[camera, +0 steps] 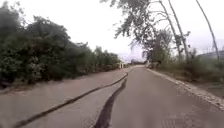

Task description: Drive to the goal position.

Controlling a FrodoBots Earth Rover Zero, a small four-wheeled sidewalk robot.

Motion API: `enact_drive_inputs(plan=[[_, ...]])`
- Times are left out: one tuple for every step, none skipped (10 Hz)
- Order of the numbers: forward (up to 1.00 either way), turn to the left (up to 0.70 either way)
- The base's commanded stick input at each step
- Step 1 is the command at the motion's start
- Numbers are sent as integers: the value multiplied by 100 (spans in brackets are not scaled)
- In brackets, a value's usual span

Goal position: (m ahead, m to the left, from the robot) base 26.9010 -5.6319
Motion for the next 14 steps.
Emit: enact_drive_inputs(plan=[[100,-40],[100,-40],[100,-40],[100,-40],[100,-38],[100,-25],[100,0],[100,0],[100,0],[100,0],[100,0],[100,0],[100,0],[100,0]])
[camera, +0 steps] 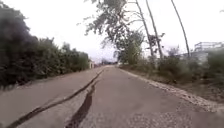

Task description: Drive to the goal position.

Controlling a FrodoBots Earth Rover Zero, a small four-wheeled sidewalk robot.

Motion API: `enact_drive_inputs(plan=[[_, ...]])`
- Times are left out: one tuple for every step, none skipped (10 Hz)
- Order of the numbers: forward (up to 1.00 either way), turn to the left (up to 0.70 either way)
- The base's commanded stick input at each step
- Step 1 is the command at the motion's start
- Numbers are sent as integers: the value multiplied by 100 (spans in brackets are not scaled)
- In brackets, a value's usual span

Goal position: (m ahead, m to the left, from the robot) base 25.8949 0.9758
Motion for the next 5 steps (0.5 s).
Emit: enact_drive_inputs(plan=[[100,0],[100,0],[100,0],[100,0],[100,0]])
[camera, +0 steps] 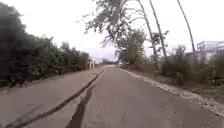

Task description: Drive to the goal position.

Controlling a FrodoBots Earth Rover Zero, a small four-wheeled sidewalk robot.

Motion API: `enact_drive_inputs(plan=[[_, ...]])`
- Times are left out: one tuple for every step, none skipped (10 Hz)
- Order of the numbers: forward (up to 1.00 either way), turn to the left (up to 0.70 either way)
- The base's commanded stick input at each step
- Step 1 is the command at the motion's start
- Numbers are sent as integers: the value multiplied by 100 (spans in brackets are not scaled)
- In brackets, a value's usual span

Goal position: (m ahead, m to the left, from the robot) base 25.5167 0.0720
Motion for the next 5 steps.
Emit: enact_drive_inputs(plan=[[100,0],[100,0],[100,0],[100,0],[100,0]])
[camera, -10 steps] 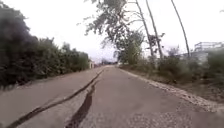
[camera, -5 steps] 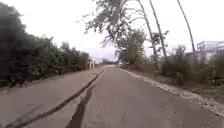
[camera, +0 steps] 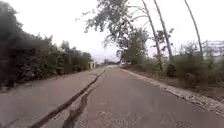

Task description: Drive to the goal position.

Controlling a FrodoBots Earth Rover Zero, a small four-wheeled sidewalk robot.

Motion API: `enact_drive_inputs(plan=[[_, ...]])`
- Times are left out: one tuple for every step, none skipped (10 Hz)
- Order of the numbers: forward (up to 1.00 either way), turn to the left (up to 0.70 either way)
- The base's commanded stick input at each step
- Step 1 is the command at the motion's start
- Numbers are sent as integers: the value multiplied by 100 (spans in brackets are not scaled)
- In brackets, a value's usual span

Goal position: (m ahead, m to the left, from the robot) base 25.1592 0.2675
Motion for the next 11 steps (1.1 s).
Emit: enact_drive_inputs(plan=[[100,0],[100,0],[100,0],[100,0],[100,0],[100,0],[100,0],[100,0],[100,-3],[100,-7],[100,-17]])
